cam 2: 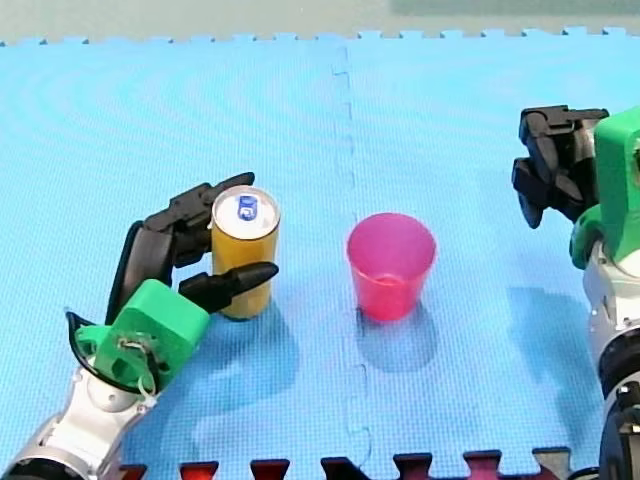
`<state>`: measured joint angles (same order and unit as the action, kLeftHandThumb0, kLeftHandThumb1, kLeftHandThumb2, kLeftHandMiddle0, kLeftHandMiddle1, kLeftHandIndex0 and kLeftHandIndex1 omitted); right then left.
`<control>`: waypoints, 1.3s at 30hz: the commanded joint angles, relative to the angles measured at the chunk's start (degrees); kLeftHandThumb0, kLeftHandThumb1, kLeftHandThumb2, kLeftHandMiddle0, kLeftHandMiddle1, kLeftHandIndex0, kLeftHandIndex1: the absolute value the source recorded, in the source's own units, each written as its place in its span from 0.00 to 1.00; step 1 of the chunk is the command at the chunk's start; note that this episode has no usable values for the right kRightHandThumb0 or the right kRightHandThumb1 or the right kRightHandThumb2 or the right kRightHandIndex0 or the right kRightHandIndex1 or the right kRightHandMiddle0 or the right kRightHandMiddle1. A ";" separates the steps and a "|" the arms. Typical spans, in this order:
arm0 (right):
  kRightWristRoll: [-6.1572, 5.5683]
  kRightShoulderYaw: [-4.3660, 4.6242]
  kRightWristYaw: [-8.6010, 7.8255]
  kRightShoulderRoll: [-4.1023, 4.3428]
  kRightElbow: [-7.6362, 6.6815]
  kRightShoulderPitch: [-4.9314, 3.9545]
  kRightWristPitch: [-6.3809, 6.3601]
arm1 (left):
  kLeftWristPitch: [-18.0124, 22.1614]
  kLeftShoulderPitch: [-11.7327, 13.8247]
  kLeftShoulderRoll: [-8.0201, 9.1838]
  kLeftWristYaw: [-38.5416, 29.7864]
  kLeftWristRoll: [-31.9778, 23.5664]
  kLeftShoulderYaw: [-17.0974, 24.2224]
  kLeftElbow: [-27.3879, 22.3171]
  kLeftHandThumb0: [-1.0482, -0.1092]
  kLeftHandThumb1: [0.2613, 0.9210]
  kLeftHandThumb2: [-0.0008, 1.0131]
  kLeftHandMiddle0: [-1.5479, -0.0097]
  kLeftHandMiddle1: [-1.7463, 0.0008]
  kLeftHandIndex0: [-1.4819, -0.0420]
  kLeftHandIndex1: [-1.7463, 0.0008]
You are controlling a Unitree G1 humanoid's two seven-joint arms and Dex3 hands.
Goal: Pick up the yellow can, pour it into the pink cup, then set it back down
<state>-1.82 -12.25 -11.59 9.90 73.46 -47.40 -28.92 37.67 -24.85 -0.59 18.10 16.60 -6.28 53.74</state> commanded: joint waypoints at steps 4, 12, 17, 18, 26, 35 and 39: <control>0.16 0.21 0.37 0.16 -0.10 0.05 0.12 | 0.21 -0.75 0.73 0.14 -0.44 0.35 0.41 0.73 0.80 0.00 0.15 0.97 0.20 1.00; 0.42 0.35 0.76 0.28 -0.04 0.05 0.06 | 0.05 -1.65 1.07 -1.48 -1.92 0.98 0.31 0.74 0.80 0.00 0.14 0.98 0.20 1.00; 0.49 0.41 0.85 0.23 -0.02 0.05 0.05 | 0.11 -3.09 0.65 -2.93 -3.83 2.00 0.35 0.74 0.80 0.00 0.14 0.98 0.20 1.00; 0.50 0.43 0.85 0.23 -0.01 0.05 0.05 | 0.00 -3.46 0.57 -3.05 -4.09 2.15 0.36 0.74 0.80 0.00 0.14 0.98 0.20 1.00; 0.55 0.56 0.99 0.18 -0.07 0.06 0.02 | 2.71 -6.71 -0.07 -2.66 -4.97 3.22 1.51 0.74 0.80 0.00 0.13 0.99 0.19 1.00; 0.63 0.70 1.13 -0.06 0.09 0.15 0.05 | 3.14 -10.38 -0.55 -4.02 -6.51 4.58 3.59 0.73 0.78 0.00 0.13 0.99 0.19 1.00; 0.62 0.69 1.10 -0.12 0.13 0.03 0.12 | 2.50 -11.30 -0.28 -3.29 -5.86 4.52 3.37 0.72 0.78 0.00 0.12 0.99 0.18 1.00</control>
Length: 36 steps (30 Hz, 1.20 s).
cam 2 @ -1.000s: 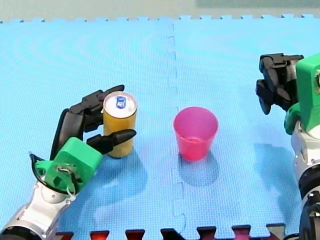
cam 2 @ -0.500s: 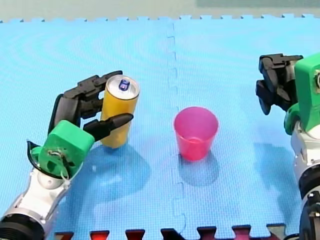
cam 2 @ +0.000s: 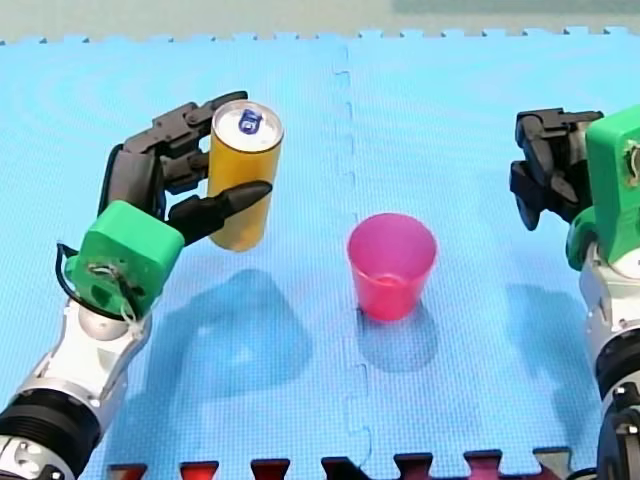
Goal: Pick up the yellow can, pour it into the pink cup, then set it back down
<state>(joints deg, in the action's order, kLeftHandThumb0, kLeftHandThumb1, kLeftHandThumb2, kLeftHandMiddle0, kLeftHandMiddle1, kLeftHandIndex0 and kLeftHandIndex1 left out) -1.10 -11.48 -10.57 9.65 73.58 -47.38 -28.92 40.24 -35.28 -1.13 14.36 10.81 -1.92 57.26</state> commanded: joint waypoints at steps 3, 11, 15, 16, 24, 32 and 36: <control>-0.14 -0.11 0.06 0.04 0.01 0.01 0.08 | -0.43 -1.39 0.36 0.98 0.49 -0.03 -0.42 0.72 0.78 0.00 0.13 0.99 0.18 1.00; -0.24 -0.17 -0.08 -0.16 -0.08 0.13 -0.04 | 0.28 -2.37 1.36 4.39 4.21 -1.62 0.19 0.72 0.77 0.00 0.12 1.00 0.17 1.00; -0.30 -0.21 -0.11 -0.26 -0.11 0.16 -0.08 | -0.82 -2.84 1.69 5.78 6.06 -2.67 -0.51 0.71 0.77 0.00 0.13 1.00 0.17 1.00; -0.32 -0.22 -0.14 -0.29 -0.11 0.16 -0.08 | -1.42 -2.99 1.90 6.39 6.92 -3.16 -0.76 0.71 0.77 0.00 0.13 1.00 0.17 1.00; -0.59 -0.41 -0.47 -0.47 -0.07 0.18 -0.14 | -8.72 -4.29 3.28 12.19 15.18 -7.73 -5.32 0.68 0.78 0.00 0.13 1.00 0.18 1.00; -0.80 -0.52 -0.78 -0.72 -0.09 0.21 -0.29 | -9.91 -5.10 3.96 16.11 19.26 -10.97 -6.98 0.67 0.78 0.00 0.13 1.00 0.20 1.00; -0.92 -0.55 -1.02 -0.81 -0.13 0.25 -0.45 | -10.00 -5.48 4.01 16.89 20.05 -11.94 -7.35 0.66 0.79 0.00 0.13 1.00 0.20 1.00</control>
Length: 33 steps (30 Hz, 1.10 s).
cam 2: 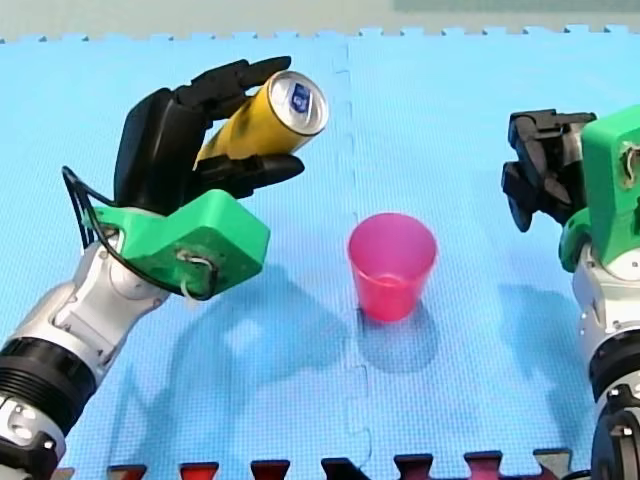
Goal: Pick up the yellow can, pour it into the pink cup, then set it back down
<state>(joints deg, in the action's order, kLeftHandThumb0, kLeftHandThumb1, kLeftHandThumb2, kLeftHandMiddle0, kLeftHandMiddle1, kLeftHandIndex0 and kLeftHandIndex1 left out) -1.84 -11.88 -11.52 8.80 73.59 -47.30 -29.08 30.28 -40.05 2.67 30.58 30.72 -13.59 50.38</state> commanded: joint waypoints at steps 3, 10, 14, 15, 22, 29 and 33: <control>-0.07 -0.04 0.08 -0.06 -0.17 0.24 -0.43 | -0.08 -1.07 0.05 1.42 1.03 -1.23 -0.81 0.66 0.78 0.00 0.12 1.00 0.20 1.00; 0.14 0.19 0.36 -0.22 -0.25 0.45 -0.74 | 2.01 -1.27 -0.48 1.95 1.73 -3.00 -0.47 0.68 0.78 0.00 0.12 0.99 0.20 1.00; 0.23 0.32 0.30 -0.24 -0.18 0.30 -0.60 | 1.74 -1.43 -1.21 1.49 2.14 -4.09 -0.09 0.69 0.79 0.00 0.12 1.00 0.21 1.00; 0.23 0.35 0.21 -0.26 -0.15 0.25 -0.51 | 1.96 -1.47 -1.27 1.22 2.16 -4.34 0.06 0.69 0.79 0.00 0.12 1.00 0.22 1.00; 0.04 0.28 -0.38 -0.33 0.02 0.03 0.12 | 3.39 -2.21 -2.02 -0.05 2.17 -5.62 1.18 0.70 0.80 0.00 0.13 1.00 0.22 1.00; 0.06 0.26 -0.30 -0.64 0.03 0.13 -0.43 | 4.12 -3.11 -2.82 -0.25 3.67 -7.92 3.69 0.69 0.82 0.01 0.11 0.99 0.19 0.99; 0.07 0.21 0.10 -0.90 0.07 0.23 -0.74 | 4.49 -3.82 -2.49 -1.26 4.35 -8.98 4.67 0.68 0.83 0.00 0.11 0.99 0.20 1.00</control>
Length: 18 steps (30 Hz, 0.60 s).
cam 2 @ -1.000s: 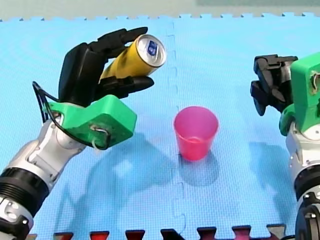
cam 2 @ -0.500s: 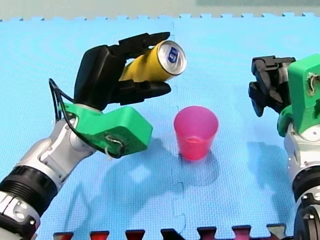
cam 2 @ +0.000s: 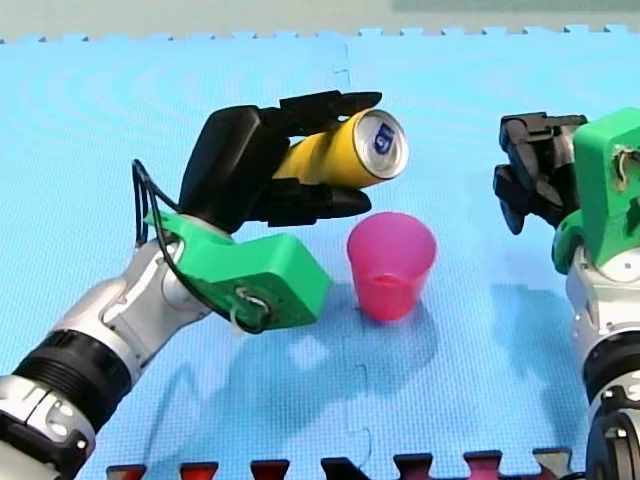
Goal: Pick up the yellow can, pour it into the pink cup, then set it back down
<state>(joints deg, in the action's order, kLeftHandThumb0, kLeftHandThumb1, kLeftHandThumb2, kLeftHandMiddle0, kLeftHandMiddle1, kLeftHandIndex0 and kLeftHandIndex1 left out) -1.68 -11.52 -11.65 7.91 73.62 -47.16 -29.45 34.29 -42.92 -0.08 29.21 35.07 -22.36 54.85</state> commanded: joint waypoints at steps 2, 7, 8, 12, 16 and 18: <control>-0.24 -0.30 0.29 -0.21 0.08 0.16 -0.49 | 0.73 -1.13 0.42 0.38 0.18 -0.39 0.35 0.67 0.83 0.00 0.11 0.99 0.20 1.00; -0.38 -0.52 0.01 -0.20 0.23 0.32 -0.62 | 0.47 -1.61 1.00 1.53 1.30 -1.07 0.76 0.66 0.83 0.00 0.10 0.99 0.20 1.00; -0.27 -0.44 -0.15 -0.04 0.25 0.33 -0.64 | 0.26 -1.67 1.27 1.99 1.78 -1.33 0.64 0.66 0.84 0.00 0.09 0.98 0.21 1.00; 0.30 -0.03 -0.48 0.33 0.25 0.31 -0.91 | -0.75 -1.59 2.82 4.79 4.89 -2.75 -1.16 0.69 0.85 0.01 0.06 0.96 0.21 1.00; 0.47 0.02 -0.29 0.32 0.25 0.28 -0.98 | -2.50 -1.89 4.40 8.72 9.60 -5.25 -2.56 0.73 0.88 0.01 0.06 0.93 0.20 1.00; 0.52 0.05 -0.18 0.30 0.22 0.26 -0.99 | -3.83 -1.70 5.11 10.51 11.75 -6.31 -3.66 0.76 0.89 0.00 0.24 0.63 0.18 1.00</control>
<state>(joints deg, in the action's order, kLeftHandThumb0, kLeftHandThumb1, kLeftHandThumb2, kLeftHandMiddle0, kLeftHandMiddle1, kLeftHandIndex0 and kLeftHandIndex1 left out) -1.11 -11.41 -11.99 7.92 73.84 -46.94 -30.16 30.93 -44.10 4.39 38.58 46.16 -28.06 52.09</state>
